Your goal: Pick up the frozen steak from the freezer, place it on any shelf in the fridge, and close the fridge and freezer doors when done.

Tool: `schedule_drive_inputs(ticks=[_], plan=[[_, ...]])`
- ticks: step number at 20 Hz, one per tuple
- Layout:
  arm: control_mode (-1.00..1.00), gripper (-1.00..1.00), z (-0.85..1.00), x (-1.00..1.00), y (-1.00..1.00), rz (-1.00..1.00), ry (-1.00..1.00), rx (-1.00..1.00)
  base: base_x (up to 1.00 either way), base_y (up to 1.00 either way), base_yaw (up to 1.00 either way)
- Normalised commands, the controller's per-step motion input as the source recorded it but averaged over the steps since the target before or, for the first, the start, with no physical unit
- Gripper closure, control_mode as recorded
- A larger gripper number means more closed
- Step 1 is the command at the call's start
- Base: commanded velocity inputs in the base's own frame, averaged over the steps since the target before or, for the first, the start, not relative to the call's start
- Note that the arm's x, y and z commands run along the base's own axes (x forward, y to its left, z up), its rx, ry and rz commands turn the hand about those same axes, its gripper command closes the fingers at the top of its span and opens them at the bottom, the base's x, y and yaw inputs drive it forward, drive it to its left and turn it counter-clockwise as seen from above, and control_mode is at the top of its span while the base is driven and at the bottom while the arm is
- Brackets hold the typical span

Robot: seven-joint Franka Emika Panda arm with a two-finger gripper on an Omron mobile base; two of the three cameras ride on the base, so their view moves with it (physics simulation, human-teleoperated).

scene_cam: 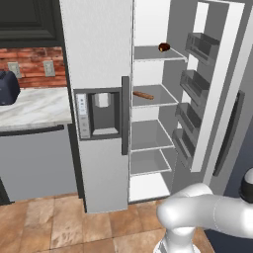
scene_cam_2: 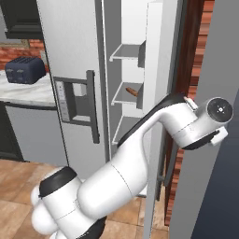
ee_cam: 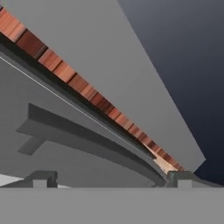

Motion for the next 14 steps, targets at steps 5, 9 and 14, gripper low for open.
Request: schedule_drive_inputs(ticks=[5,9,14], plan=[[-1.0,-1.0,0.0,0.0,0.23,-0.07,0.0,0.14,0.0,0.0,0.0],[-1.0,-1.0,0.0,0.0,0.36,-0.05,0.0,0.18,0.0,0.0,0.0],[-1.0,-1.0,0.0,-0.03,0.48,-0.01,0.0,0.24,0.0,0.0,0.0]])
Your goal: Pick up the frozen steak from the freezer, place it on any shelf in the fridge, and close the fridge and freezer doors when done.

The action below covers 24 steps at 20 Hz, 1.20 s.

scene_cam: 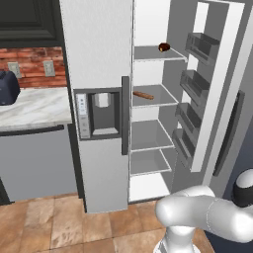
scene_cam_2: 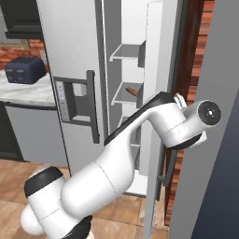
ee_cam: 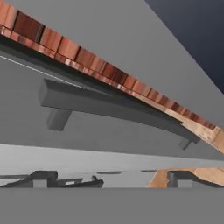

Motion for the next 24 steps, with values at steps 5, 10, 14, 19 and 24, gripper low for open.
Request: schedule_drive_inputs(ticks=[5,10,14,19,24], plan=[[-1.0,-1.0,0.0,0.0,0.42,0.0,0.0,0.24,0.0,0.0,0.0],[-1.0,-1.0,0.0,0.01,0.43,0.0,-0.01,0.23,0.0,0.0,0.0],[-1.0,-1.0,0.0,0.07,0.47,0.0,-0.02,0.24,0.0,0.0,0.0],[-1.0,-1.0,0.0,0.08,0.23,0.0,0.0,0.21,0.0,0.0,0.0],[-1.0,-1.0,0.02,-0.43,-0.67,-0.01,-0.05,0.01,0.0,0.0,0.0]])
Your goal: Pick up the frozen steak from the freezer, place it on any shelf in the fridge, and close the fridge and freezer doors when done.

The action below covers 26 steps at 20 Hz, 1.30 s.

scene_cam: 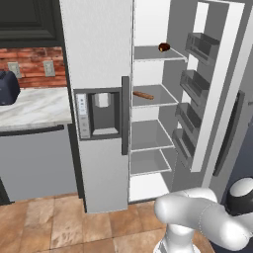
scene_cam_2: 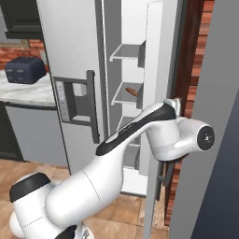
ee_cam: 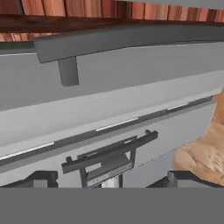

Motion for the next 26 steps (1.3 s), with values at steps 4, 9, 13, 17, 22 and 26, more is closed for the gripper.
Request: schedule_drive_inputs(ticks=[4,9,13,17,22,26], plan=[[-1.0,-1.0,0.02,-0.27,-0.87,-0.08,-0.12,0.0,0.0,0.0,0.0],[-1.0,-1.0,0.0,0.35,-0.2,-0.03,-0.03,0.0,0.0,0.0,0.0],[-1.0,-1.0,-0.13,0.61,0.0,0.0,0.0,0.0,0.0,0.0,0.0],[-1.0,-1.0,-0.11,0.53,0.0,0.0,0.0,0.0,0.0,0.0,0.0],[-1.0,-1.0,-0.05,0.41,0.02,0.0,0.0,0.0,0.0,0.0,0.0],[-1.0,-1.0,0.0,0.37,0.17,0.02,0.0,0.01,0.0,0.0,0.0]])
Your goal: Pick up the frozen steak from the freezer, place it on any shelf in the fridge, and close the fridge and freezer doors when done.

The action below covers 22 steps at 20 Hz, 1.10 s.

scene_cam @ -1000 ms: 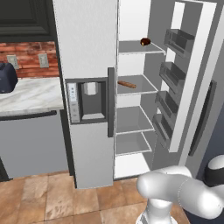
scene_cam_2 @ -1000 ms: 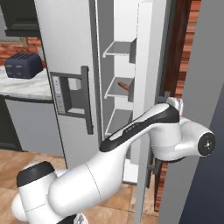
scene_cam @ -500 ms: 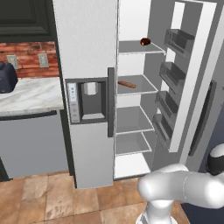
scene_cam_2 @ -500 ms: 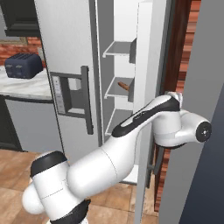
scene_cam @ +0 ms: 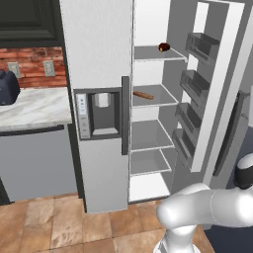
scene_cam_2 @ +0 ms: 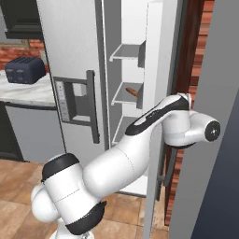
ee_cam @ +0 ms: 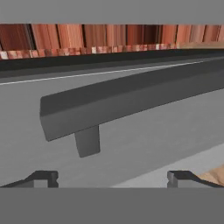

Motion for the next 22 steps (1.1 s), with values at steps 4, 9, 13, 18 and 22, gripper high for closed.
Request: schedule_drive_inputs(ticks=[4,9,13,18,22], plan=[[-1.0,-1.0,0.0,0.19,0.14,0.03,0.0,0.03,0.0,0.0,0.0],[-1.0,-1.0,0.0,0.06,0.17,0.04,0.0,0.03,0.0,0.0,0.0],[-1.0,-1.0,0.0,0.08,0.22,0.06,0.0,0.05,0.0,0.0,0.0],[-1.0,-1.0,0.07,-0.11,0.0,0.02,0.0,0.02,0.0,0.0,0.0],[-1.0,-1.0,0.07,-0.07,-0.54,0.0,-0.02,0.0,0.0,0.0,0.0]])
